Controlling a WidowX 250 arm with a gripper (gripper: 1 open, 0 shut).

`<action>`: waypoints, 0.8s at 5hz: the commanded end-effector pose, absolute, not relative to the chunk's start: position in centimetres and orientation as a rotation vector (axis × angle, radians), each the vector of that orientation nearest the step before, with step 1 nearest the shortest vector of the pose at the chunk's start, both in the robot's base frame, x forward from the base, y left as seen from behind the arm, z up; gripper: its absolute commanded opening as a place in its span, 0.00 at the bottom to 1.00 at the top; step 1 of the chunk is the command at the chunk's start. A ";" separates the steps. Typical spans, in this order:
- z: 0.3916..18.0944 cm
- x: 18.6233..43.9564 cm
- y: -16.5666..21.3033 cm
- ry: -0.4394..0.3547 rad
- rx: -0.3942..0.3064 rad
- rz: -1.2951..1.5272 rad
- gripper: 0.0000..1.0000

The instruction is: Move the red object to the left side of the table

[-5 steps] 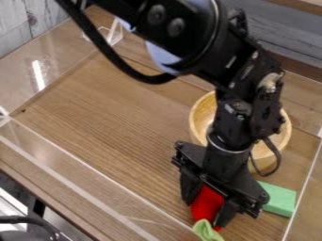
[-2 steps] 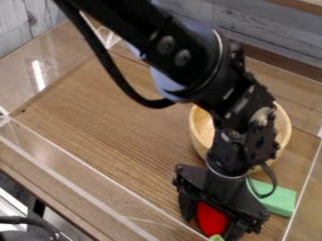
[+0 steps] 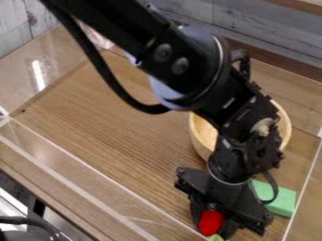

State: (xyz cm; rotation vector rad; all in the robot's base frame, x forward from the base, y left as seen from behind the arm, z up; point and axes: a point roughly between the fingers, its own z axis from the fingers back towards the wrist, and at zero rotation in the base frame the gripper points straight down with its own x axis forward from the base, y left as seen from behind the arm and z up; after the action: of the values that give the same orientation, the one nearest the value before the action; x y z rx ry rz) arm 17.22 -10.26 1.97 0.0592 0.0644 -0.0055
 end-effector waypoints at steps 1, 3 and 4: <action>4.7 17.6 -9.9 0.007 0.045 -0.009 0.00; 10.0 18.4 -6.4 -0.085 0.035 0.007 0.00; 11.2 19.2 -4.0 -0.105 0.028 0.001 0.00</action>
State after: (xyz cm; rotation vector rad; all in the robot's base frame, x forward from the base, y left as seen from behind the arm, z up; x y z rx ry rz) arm 18.47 -3.87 10.18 0.0372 -0.0641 0.0042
